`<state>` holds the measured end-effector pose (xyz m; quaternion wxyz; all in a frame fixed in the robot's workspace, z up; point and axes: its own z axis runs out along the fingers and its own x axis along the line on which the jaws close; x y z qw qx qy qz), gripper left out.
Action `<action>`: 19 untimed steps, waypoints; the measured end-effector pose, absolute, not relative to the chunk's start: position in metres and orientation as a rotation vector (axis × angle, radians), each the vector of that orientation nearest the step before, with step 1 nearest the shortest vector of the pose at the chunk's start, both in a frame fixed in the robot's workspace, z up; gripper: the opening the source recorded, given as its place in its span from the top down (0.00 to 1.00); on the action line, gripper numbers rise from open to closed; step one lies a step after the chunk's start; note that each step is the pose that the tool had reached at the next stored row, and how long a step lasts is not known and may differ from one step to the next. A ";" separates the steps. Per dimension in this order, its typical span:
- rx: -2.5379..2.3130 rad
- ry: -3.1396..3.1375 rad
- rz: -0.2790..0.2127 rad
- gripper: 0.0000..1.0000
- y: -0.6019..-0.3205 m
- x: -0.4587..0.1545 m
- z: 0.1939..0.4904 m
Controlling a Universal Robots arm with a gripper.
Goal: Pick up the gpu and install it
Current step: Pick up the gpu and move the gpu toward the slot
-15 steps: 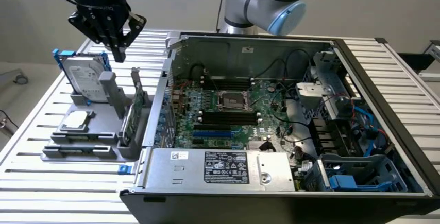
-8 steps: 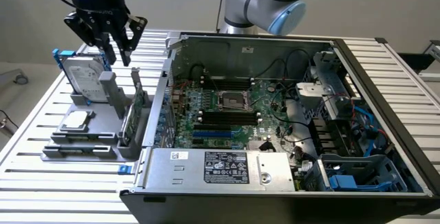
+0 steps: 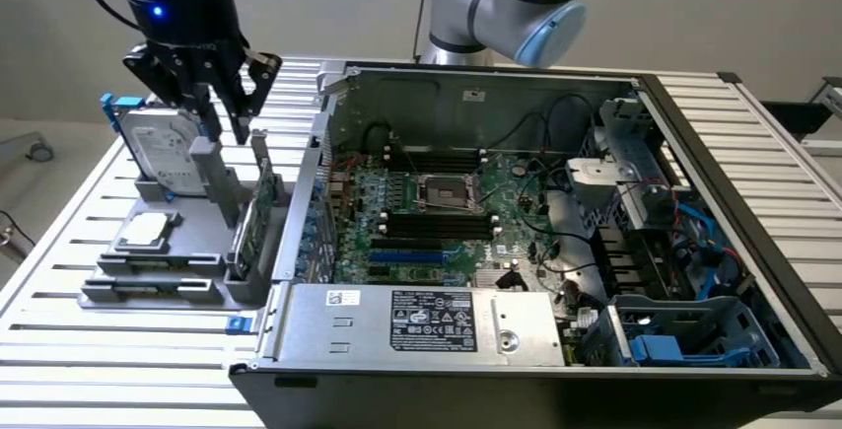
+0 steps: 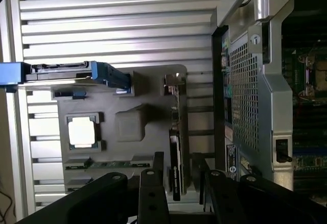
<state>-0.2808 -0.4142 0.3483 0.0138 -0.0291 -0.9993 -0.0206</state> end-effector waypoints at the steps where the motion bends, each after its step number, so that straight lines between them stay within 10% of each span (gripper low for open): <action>1: -0.088 -3.112 -0.064 0.64 -0.415 -0.281 0.346; 19: -0.004 -3.108 -0.064 0.64 -0.432 -0.281 0.314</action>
